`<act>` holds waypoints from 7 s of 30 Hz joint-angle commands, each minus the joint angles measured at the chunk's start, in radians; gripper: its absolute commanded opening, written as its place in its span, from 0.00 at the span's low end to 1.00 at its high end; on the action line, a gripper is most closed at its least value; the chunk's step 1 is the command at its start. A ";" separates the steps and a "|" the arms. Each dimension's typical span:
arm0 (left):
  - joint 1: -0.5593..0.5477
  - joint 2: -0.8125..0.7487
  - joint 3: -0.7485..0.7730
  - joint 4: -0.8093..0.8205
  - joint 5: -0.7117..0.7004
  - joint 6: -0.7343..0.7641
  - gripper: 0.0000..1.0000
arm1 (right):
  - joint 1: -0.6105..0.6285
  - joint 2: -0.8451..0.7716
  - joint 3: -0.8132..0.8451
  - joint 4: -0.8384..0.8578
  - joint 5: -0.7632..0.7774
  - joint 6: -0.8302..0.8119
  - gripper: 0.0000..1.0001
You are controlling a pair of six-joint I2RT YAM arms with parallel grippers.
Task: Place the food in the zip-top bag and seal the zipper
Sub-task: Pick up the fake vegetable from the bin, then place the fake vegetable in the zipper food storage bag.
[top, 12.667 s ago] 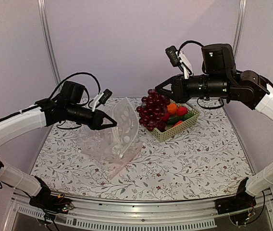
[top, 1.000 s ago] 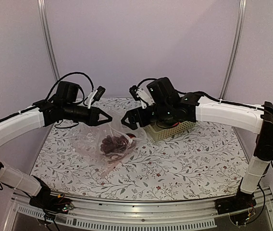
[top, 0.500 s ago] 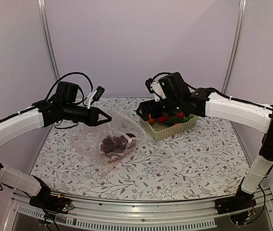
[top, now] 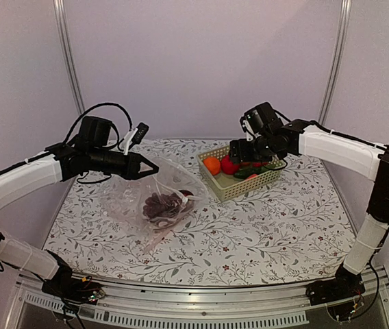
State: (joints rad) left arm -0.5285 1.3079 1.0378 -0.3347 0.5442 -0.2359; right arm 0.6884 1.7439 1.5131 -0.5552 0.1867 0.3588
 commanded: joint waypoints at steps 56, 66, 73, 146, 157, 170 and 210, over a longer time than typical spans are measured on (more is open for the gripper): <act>-0.005 -0.005 -0.005 0.003 0.014 0.008 0.00 | -0.135 0.660 0.509 -0.076 -0.031 -0.047 0.81; -0.005 0.001 -0.005 0.003 0.012 0.007 0.00 | -0.141 0.699 0.551 -0.078 -0.034 -0.053 0.75; -0.006 0.005 -0.004 0.002 0.013 0.006 0.00 | -0.141 0.683 0.543 -0.079 -0.033 -0.064 0.68; -0.007 -0.004 -0.007 0.009 0.020 -0.001 0.00 | 0.267 0.095 0.126 -0.015 -0.326 -0.133 0.65; -0.007 -0.001 -0.007 0.008 0.022 -0.001 0.00 | 0.278 0.207 0.215 0.000 -0.380 -0.132 0.66; -0.007 0.004 -0.005 0.008 0.026 -0.001 0.00 | 0.283 0.324 0.295 0.032 -0.423 -0.125 0.67; -0.005 -0.011 -0.007 0.008 0.022 -0.004 0.00 | 0.288 0.271 0.230 0.210 -0.481 -0.076 0.96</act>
State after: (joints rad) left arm -0.5285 1.3094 1.0378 -0.3351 0.5644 -0.2379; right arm 0.9649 2.1010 1.7657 -0.3920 -0.2695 0.2768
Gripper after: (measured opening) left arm 0.005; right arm 0.955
